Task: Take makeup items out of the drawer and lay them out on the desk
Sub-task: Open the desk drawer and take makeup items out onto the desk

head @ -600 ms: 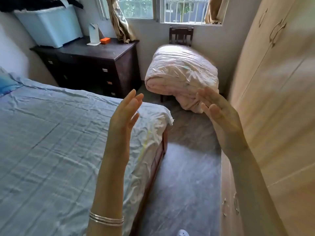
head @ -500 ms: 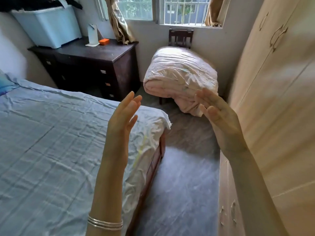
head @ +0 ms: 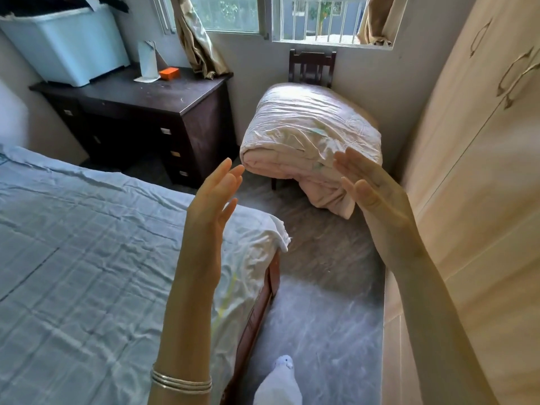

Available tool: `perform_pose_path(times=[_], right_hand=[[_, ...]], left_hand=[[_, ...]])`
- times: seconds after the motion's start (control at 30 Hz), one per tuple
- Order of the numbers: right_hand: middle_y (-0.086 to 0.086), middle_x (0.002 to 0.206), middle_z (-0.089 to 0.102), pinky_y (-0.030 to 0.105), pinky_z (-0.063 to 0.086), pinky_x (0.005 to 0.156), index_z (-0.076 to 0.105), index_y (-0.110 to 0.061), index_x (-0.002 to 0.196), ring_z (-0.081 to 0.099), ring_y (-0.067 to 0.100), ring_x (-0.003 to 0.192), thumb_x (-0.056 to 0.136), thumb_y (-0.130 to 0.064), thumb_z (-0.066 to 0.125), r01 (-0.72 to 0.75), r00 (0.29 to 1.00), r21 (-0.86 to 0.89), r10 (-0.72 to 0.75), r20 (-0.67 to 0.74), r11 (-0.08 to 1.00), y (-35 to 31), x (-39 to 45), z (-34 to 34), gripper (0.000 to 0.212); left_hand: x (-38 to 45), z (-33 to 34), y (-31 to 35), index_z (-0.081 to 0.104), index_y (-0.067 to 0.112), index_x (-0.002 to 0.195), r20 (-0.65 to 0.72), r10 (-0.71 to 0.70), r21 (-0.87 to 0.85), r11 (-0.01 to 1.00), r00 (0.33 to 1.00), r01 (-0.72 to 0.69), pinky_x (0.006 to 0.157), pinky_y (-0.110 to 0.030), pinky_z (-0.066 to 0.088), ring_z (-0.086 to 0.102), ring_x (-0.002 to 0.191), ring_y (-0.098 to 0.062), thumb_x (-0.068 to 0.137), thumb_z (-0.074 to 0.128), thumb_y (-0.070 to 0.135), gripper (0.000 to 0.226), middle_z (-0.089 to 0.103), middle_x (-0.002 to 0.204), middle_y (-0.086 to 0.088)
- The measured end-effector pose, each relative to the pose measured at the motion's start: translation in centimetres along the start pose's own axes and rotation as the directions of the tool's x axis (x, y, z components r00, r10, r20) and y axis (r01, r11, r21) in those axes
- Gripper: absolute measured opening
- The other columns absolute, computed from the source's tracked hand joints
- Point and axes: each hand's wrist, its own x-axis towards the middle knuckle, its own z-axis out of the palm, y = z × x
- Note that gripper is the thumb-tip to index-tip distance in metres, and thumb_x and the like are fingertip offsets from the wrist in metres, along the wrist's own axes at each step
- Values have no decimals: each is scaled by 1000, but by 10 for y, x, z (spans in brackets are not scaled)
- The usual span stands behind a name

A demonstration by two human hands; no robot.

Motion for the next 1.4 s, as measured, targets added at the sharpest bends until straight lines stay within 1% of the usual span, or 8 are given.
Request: perform_pose_path(times=[0.17, 0.4, 0.63, 0.8, 0.97, 1.17, 1.27, 1.4], right_hand=[[-11, 133, 58, 38, 35, 111, 52, -32, 128, 48, 10, 130, 71, -63, 65, -12, 1000, -15, 12, 3, 1000, 20, 87, -11, 67], [-14, 133, 57, 19, 40, 105, 48, -29, 131, 49, 6, 128, 74, -58, 65, 6, 999, -19, -5, 42, 1000, 50, 196, -23, 66], [-15, 134, 56, 26, 39, 108, 49, -29, 129, 49, 9, 129, 71, -59, 67, 13, 991, 39, -18, 134, 999, 100, 291, -49, 68], [-13, 133, 57, 17, 44, 97, 51, -29, 127, 50, 9, 128, 67, -59, 70, -25, 977, 92, 5, 212, 995, 127, 371, -78, 70], [-13, 136, 54, 20, 39, 106, 49, -29, 131, 48, 6, 129, 74, -53, 66, -42, 939, 73, 14, 344, 996, 142, 447, -100, 64], [-10, 134, 56, 19, 40, 105, 48, -24, 132, 50, 3, 126, 84, -24, 59, -78, 879, 80, 31, 475, 994, 172, 519, -90, 49], [-11, 135, 56, 16, 40, 103, 47, -21, 135, 49, 1, 126, 84, -24, 60, -94, 844, 94, 29, 535, 991, 191, 551, -75, 52], [-8, 134, 56, 27, 37, 110, 49, -27, 130, 49, 5, 128, 81, -33, 68, -78, 813, 115, -4, 582, 990, 213, 599, -45, 53]], left_hand=[[88, 10, -2, 51, 33, 127, 2, 2, -16, 1000, 1000, -2, 106, -30, 37, 54, 118, 3, 65, 56, 52, 65, 64, 122, 16], [197, 26, -6, 49, 30, 129, -17, -7, -21, 1000, 1000, 7, 104, -27, 39, 55, 118, 3, 76, 50, 41, 55, 63, 122, 15], [282, 49, -32, 53, 34, 123, -89, 2, -18, 1000, 996, -3, 102, -26, 40, 54, 119, 3, 62, 55, 54, 64, 63, 123, 16], [346, 83, -47, 53, 32, 125, -187, 5, -19, 1000, 982, -9, 102, -28, 41, 55, 118, 2, 66, 58, 51, 62, 63, 124, 13], [403, 115, -52, 52, 30, 128, -296, 31, -8, 999, 955, -35, 106, -30, 39, 55, 119, 1, 69, 57, 49, 61, 63, 124, 12], [450, 116, -60, 54, 35, 120, -437, 55, 28, 998, 898, -47, 105, -29, 39, 55, 119, 1, 65, 54, 55, 59, 64, 122, 14], [473, 105, -67, 55, 36, 118, -509, 53, 30, 999, 859, -44, 105, -29, 40, 55, 119, 1, 69, 57, 50, 50, 65, 120, 15], [515, 82, -74, 56, 35, 119, -570, 64, 29, 998, 819, -57, 104, -29, 40, 55, 119, 0, 68, 58, 50, 53, 65, 119, 15]])
